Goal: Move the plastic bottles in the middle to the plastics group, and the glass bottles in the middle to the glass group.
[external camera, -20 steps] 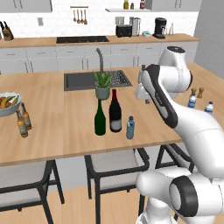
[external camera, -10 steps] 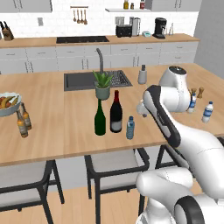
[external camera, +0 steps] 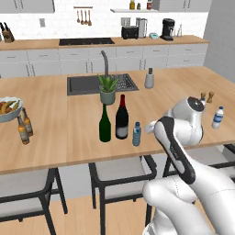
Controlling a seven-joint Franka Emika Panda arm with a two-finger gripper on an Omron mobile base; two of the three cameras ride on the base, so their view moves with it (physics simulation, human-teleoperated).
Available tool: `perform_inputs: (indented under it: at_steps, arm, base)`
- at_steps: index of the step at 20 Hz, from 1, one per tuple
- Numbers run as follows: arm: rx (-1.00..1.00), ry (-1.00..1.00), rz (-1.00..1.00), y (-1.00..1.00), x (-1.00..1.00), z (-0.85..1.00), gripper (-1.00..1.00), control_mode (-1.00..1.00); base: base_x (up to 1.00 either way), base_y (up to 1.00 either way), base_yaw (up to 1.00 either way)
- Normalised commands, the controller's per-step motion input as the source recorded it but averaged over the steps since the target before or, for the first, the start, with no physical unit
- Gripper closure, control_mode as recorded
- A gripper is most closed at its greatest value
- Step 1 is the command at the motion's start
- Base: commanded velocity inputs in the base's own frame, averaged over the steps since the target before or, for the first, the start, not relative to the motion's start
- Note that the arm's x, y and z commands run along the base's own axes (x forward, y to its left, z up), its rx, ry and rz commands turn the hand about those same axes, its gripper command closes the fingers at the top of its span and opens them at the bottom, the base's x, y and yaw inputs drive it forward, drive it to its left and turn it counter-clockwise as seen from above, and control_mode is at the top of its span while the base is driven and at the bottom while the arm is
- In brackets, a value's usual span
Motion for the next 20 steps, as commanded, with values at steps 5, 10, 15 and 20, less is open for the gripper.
perform_inputs:
  at_steps: [5, 10, 15, 20]
  arm:
    - [0.01, -0.07, 0.08, 0.00, 0.19, 0.00, -1.00, -1.00]
    - [0.00, -0.01, 0.07, 0.00, 0.33, 0.00, -1.00, -1.00]
    - [0.00, 0.00, 0.05, 0.02, 0.31, -0.09, -1.00, -1.00]
    - [0.00, 0.00, 0.01, 0.01, 0.17, -0.03, -1.00, -1.00]
  base:
    - [0.00, 0.00, 0.00]
    - [0.00, 0.00, 0.00]
    - [0.00, 0.00, 0.00]
    - [0.00, 0.00, 0.00]
